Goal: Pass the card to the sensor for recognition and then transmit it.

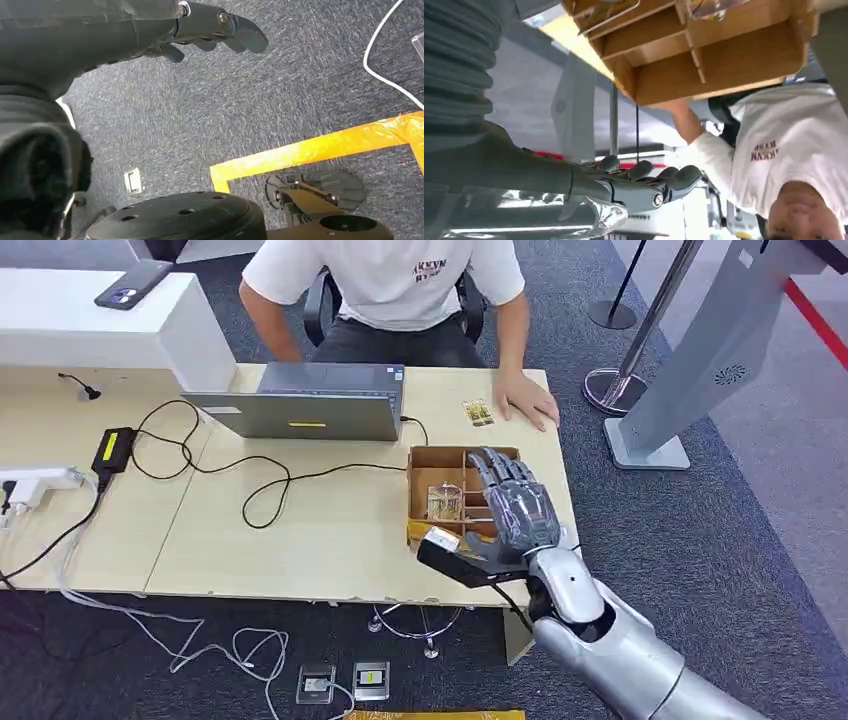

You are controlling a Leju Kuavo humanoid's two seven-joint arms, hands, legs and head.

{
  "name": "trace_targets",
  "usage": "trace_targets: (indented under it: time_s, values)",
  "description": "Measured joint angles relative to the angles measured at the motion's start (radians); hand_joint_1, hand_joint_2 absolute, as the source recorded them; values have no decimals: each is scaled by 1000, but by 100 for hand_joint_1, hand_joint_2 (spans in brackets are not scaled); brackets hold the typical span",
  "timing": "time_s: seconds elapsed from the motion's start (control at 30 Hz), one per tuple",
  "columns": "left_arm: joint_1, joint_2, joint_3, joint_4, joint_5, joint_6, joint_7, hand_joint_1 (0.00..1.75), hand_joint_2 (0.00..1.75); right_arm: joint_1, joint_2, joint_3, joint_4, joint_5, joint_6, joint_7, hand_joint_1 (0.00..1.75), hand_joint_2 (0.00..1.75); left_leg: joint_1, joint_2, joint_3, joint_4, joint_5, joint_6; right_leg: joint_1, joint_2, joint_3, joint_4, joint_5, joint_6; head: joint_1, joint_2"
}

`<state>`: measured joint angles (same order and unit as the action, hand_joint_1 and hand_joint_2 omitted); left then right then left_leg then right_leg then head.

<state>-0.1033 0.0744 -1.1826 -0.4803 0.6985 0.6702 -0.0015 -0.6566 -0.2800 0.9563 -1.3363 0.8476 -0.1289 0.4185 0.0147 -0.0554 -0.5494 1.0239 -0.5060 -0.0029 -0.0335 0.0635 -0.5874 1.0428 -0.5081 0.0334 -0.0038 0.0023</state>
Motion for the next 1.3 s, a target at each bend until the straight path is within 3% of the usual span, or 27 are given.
trace_targets:
  time_s: [1.3]
  values:
    - [-1, 0, 0, 0, 52, 0, -8, 0, 0, -56, 57, 21, 315, -59, -24, -45, 0, 175, 0, 0, 0, 0, 0, 0, 0, 0, 0, 0, 0, 0, 0, 0]
